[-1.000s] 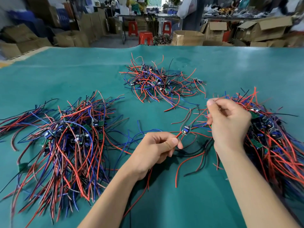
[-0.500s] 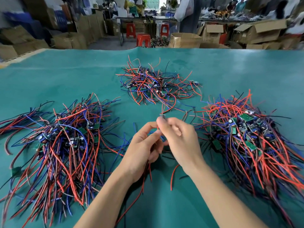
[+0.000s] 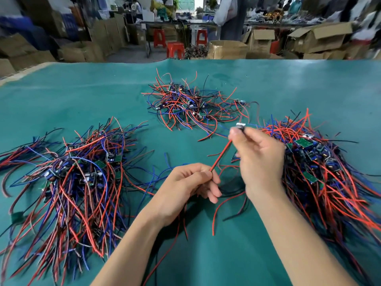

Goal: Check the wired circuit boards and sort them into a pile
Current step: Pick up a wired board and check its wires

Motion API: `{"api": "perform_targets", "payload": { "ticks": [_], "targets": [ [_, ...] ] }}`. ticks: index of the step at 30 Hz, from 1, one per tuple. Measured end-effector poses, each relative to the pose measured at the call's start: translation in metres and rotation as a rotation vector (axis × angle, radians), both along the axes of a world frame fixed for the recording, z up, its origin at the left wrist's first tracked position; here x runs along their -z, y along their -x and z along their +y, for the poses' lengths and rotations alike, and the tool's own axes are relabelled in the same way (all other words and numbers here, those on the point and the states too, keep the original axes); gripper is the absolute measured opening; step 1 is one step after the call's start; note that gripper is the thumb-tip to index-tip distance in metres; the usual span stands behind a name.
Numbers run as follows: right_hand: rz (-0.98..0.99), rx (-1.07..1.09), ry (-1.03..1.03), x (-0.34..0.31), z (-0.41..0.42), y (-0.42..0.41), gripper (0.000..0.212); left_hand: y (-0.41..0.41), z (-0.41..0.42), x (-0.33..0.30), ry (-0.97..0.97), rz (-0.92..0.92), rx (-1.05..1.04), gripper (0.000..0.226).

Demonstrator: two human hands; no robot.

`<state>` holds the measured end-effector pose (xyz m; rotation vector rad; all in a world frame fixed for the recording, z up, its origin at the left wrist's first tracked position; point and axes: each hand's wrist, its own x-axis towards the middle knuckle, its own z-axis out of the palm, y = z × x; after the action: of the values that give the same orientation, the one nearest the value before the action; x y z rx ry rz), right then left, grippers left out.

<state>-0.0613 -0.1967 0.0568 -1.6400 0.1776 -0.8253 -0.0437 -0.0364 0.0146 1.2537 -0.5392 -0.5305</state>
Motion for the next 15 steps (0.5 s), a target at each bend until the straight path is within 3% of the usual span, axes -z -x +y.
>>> {"api": "perform_targets", "payload": {
  "ticks": [4,7,10,13,15],
  "targets": [
    [-0.14,0.113,-0.174,-0.039,-0.029,0.011,0.019,-0.001,0.001,0.004,-0.015,-0.02,-0.056,0.021],
    [-0.102,0.059,-0.1,-0.078,-0.065,0.026,0.012,-0.002,-0.001,0.006,0.028,0.048,-0.091,0.023],
    [0.212,0.145,0.232,-0.104,-0.11,0.038,0.029,-0.003,-0.002,0.005,0.031,0.086,-0.106,0.029],
    [0.749,0.369,0.872,-0.096,-0.138,0.04,0.043,-0.001,-0.003,0.002,0.023,0.107,-0.128,0.032],
    [0.862,0.406,1.145,-0.086,-0.13,0.037,0.042,-0.001,-0.004,0.001,0.014,0.114,-0.147,0.026]
  ]
}}
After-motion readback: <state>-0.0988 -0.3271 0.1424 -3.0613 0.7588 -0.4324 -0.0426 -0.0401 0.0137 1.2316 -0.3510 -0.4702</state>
